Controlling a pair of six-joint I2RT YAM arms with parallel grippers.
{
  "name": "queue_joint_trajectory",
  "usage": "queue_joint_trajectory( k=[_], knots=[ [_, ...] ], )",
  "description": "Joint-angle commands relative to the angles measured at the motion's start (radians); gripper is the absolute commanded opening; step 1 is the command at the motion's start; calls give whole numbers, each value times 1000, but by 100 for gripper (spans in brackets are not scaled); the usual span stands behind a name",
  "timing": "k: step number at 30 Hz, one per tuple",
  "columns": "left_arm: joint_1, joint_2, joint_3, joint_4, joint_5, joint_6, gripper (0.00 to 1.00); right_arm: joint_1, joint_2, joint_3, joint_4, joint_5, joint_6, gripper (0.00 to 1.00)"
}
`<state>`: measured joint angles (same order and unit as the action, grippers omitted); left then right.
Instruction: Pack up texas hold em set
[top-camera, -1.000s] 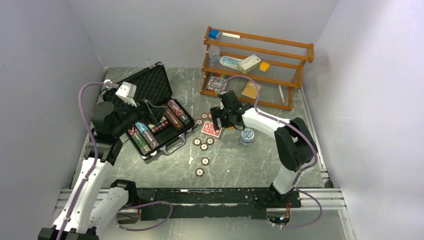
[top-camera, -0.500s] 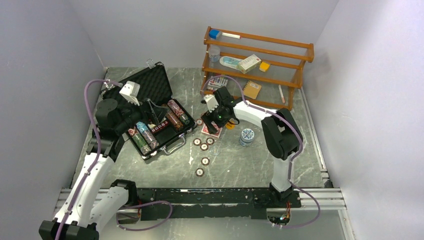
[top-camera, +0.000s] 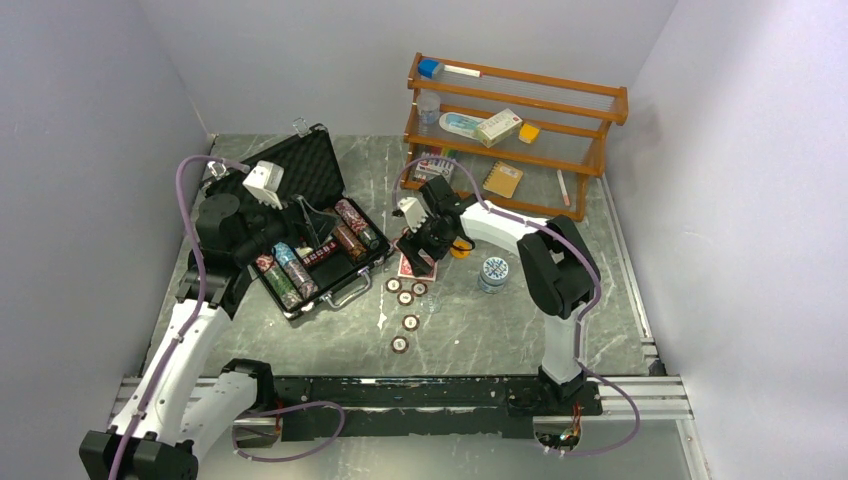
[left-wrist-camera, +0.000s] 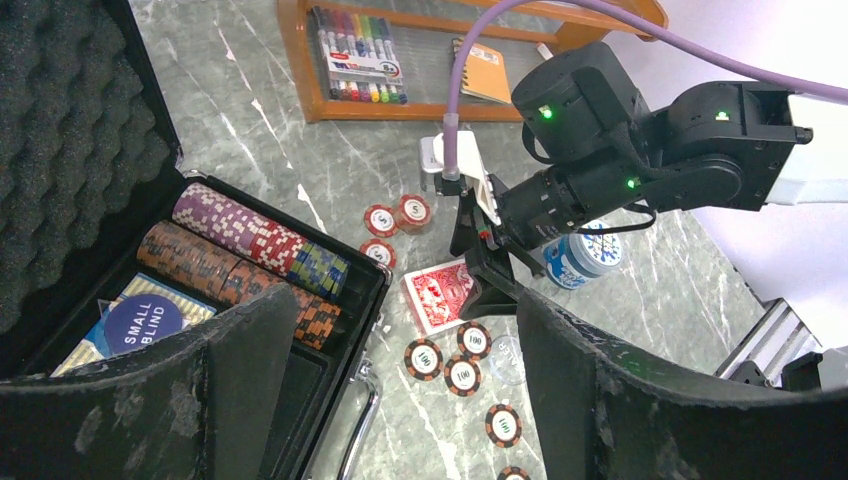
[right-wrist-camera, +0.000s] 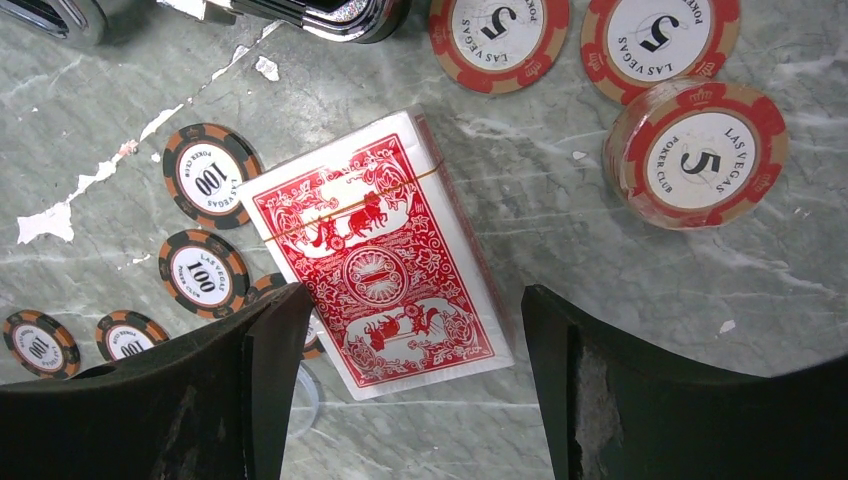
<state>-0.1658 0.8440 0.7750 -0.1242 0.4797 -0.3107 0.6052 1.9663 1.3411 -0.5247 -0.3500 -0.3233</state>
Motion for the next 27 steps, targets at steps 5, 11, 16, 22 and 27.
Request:
queue_joint_trajectory(
  k=[5, 11, 16, 22, 27],
  knots=[
    [-1, 4, 19, -6, 12, 8, 85, 17, -4, -7, -3, 65, 12, 82],
    [-2, 12, 21, -7, 14, 6, 84, 33, -71, -64, 56, 88, 21, 87],
    [-1, 12, 20, -7, 17, 6, 84, 74, -72, -107, 78, 164, -13, 90],
    [-2, 14, 20, -11, 20, 7, 84, 75, -32, -80, 65, 125, -24, 86],
    [-1, 17, 20, -10, 19, 6, 84, 76, -8, -52, 28, 51, -32, 84]
  ],
)
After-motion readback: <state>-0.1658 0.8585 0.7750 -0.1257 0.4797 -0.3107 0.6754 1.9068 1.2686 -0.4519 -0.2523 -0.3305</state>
